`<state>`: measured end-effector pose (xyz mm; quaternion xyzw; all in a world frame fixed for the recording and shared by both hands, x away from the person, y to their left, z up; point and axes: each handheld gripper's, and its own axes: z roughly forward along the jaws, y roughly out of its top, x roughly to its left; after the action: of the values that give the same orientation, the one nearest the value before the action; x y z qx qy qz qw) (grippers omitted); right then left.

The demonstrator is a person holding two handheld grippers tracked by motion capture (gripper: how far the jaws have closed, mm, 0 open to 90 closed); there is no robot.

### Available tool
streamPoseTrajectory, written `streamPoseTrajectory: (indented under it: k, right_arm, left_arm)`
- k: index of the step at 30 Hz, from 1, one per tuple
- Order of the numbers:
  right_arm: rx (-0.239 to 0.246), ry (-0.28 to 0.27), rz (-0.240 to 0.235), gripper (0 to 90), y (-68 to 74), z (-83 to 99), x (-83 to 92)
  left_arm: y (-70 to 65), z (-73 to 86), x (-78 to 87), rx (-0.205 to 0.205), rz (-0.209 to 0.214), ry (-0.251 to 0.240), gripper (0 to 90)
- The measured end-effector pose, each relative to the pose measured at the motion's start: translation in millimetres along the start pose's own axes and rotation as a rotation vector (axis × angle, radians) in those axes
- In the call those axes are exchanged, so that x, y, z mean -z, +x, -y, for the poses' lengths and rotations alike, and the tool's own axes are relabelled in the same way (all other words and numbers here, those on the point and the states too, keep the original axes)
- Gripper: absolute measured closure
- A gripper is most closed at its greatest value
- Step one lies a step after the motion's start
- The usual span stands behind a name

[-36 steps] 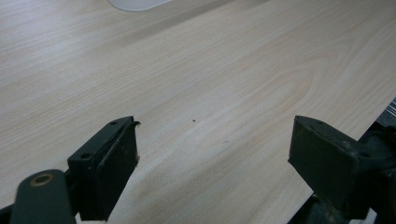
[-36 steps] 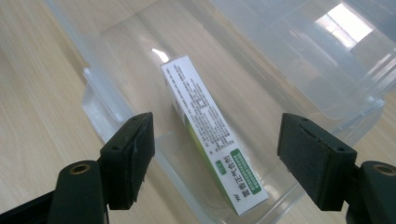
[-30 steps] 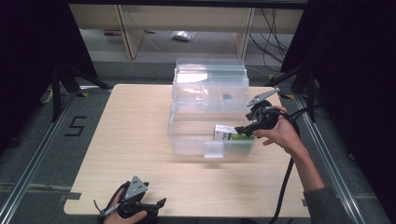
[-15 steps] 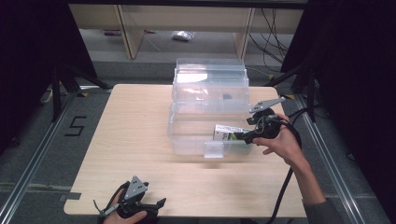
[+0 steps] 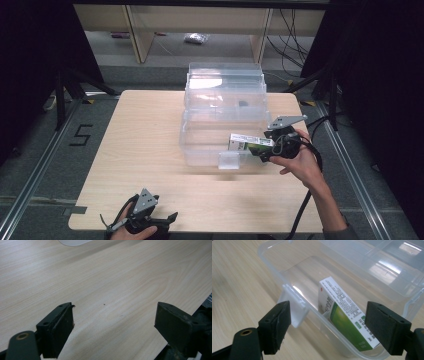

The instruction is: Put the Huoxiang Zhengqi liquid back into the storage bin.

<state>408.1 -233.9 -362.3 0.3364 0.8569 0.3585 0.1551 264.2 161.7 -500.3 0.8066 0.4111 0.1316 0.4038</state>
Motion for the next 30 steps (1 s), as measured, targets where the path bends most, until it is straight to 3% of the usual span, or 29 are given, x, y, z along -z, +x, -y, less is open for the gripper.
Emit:
streamPoseTrajectory:
  k: [2, 4, 5, 6, 11, 16, 19, 22, 24, 30]
  right_arm:
    - [-0.02, -0.028, -0.006, 22.4, 4.8, 2.7, -0.6]
    - [-0.02, -0.014, -0.018, 22.2, 6.8, 4.3, 1.2]
    - [0.001, -0.042, -0.016, 22.3, 6.9, 5.9, -0.5]
    - [0.001, -0.037, -0.023, 22.4, 7.3, 7.0, -1.1]
    - [-0.041, -0.02, -0.016, 22.3, 11.6, 11.4, -1.2]
    - [-0.003, -0.044, -0.027, 22.1, 10.5, 14.2, -5.1]
    - [-0.048, -0.029, -0.02, 22.1, 14.5, 15.8, -4.3]
    - [-0.017, -0.044, -0.018, 22.0, 13.8, 17.3, -4.8]
    - [-0.045, -0.037, -0.015, 21.6, 16.8, 18.7, -4.2]
    - [-0.027, -0.051, -0.023, 20.4, 19.6, 21.9, -5.2]
  left_arm:
    - [-0.1, 0.1, -0.1, -0.001, 0.0, -0.003, 14.9]
    - [0.6, 0.5, -0.2, -0.007, -0.002, -0.006, 14.9]
    - [-0.4, 0.6, -0.8, 0.004, -0.003, -0.016, 14.9]
    - [1.3, 0.3, -0.2, -0.018, -0.008, -0.002, 14.9]
    - [-0.5, 0.3, 0.2, -0.012, 0.004, -0.011, 14.9]
    - [-0.5, 0.5, -0.1, -0.01, 0.0, -0.013, 14.9]
    - [-0.5, 0.6, 0.0, -0.014, 0.005, -0.012, 14.9]
    - [-0.5, 0.6, -0.1, -0.011, 0.005, -0.016, 14.9]
    - [-0.7, 0.8, -0.5, -0.007, 0.003, -0.019, 14.9]
    - [0.2, 0.7, 0.1, -0.016, -0.005, -0.011, 14.9]
